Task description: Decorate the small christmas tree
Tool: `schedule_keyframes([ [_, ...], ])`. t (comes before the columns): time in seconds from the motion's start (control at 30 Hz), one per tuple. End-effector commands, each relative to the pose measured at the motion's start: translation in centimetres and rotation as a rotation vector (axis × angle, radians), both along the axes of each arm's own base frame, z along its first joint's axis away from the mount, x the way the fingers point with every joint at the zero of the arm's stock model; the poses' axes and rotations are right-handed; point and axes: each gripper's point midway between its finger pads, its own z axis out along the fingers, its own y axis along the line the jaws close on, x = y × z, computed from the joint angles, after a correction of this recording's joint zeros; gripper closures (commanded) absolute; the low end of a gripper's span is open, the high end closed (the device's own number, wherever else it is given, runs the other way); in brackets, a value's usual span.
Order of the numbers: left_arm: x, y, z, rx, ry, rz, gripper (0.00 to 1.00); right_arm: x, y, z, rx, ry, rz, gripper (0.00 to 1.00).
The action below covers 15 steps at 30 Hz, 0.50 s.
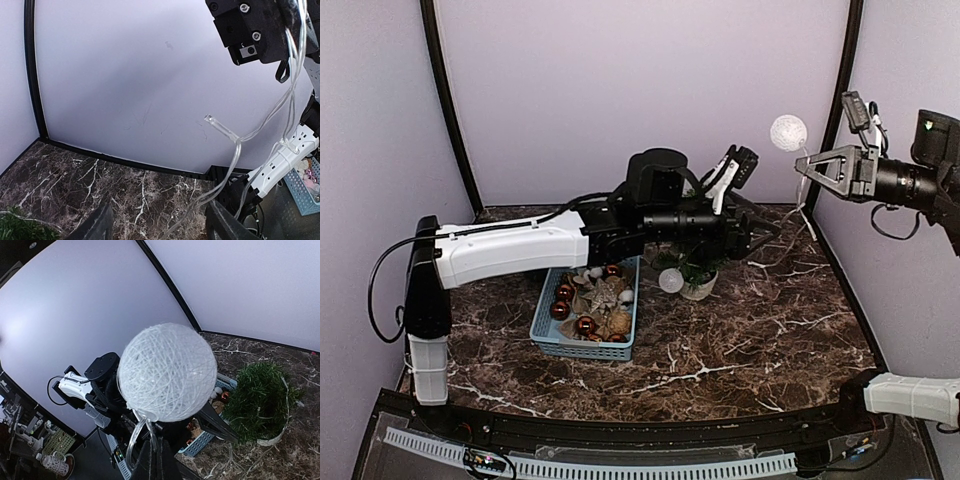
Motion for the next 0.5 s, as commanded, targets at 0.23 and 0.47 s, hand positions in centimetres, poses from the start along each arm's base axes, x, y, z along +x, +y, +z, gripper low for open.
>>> schedule_keyframes([
  [0.23,-0.3,-1.6,0.2,-0.024,-0.041,0.014,0.46,-1.3,0.2,1.1,0.025,-0.054,0.04,1.0],
  [0.47,0.4,-1.7,0.3,-0.037,-0.046,0.056,0.84,-1.2,0.1,0.5,0.018,-0.04,0.031,1.0],
])
